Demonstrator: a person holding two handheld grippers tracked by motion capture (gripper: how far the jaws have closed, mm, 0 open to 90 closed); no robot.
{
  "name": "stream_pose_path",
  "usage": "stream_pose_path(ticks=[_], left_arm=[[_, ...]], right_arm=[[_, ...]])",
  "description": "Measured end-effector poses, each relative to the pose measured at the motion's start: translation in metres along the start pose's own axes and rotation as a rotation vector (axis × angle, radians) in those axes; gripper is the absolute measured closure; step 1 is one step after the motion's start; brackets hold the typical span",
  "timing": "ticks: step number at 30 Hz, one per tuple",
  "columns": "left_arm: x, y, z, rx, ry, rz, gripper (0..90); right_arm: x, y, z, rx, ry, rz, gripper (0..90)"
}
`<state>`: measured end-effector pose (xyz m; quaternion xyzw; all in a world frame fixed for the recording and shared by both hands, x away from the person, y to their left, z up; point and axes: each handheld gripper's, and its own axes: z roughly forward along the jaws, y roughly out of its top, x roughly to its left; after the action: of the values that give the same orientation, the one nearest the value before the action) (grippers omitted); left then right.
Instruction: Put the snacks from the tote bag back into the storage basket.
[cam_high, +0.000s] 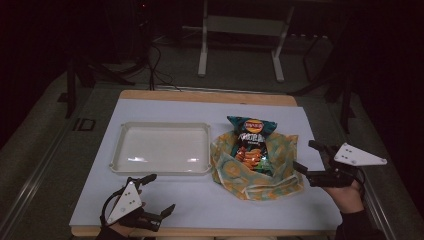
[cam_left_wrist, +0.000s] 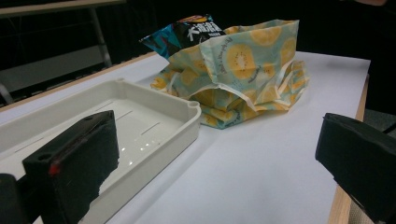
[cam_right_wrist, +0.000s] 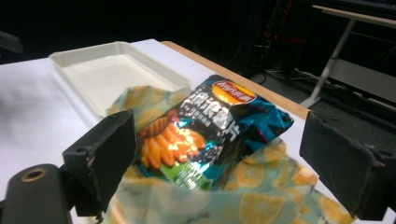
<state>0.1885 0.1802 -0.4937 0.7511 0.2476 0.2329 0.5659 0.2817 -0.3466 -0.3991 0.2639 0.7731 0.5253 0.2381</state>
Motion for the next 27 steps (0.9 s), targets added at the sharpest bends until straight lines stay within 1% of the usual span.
stream_pose_path(ticks=[2, 3, 5, 8, 12, 16, 21, 27], left_arm=[[0.0, 0.0, 0.0, 0.001, -0.003, 0.0, 0.1], [0.0, 0.0, 0.0, 0.002, -0.004, 0.002, 0.1], [0.0, 0.0, 0.0, 0.004, -0.005, 0.003, 0.1], [0.0, 0.0, 0.0, 0.004, -0.007, 0.005, 0.1], [0.0, 0.0, 0.001, 0.006, -0.008, 0.007, 0.1], [0.0, 0.0, 0.001, 0.009, -0.01, 0.009, 0.1], [0.0, -0.001, 0.002, 0.012, -0.013, 0.007, 0.1], [0.001, -0.001, 0.002, 0.017, -0.018, 0.01, 0.1]], right_arm=[[-0.001, 0.001, 0.002, 0.003, 0.001, -0.002, 10.9], [-0.005, 0.006, 0.01, -0.006, 0.011, 0.009, 13.2], [-0.009, 0.009, 0.017, -0.01, 0.015, 0.009, 13.6], [-0.016, 0.014, 0.027, -0.004, 0.029, 0.016, 14.6], [-0.024, 0.018, 0.04, 0.015, 0.033, 0.02, 15.8], [-0.032, 0.02, 0.05, 0.038, 0.026, 0.029, 17.5], [-0.044, 0.021, 0.062, 0.051, 0.024, 0.046, 22.3], [-0.057, 0.02, 0.074, 0.059, 0.024, 0.07, 25.5]])
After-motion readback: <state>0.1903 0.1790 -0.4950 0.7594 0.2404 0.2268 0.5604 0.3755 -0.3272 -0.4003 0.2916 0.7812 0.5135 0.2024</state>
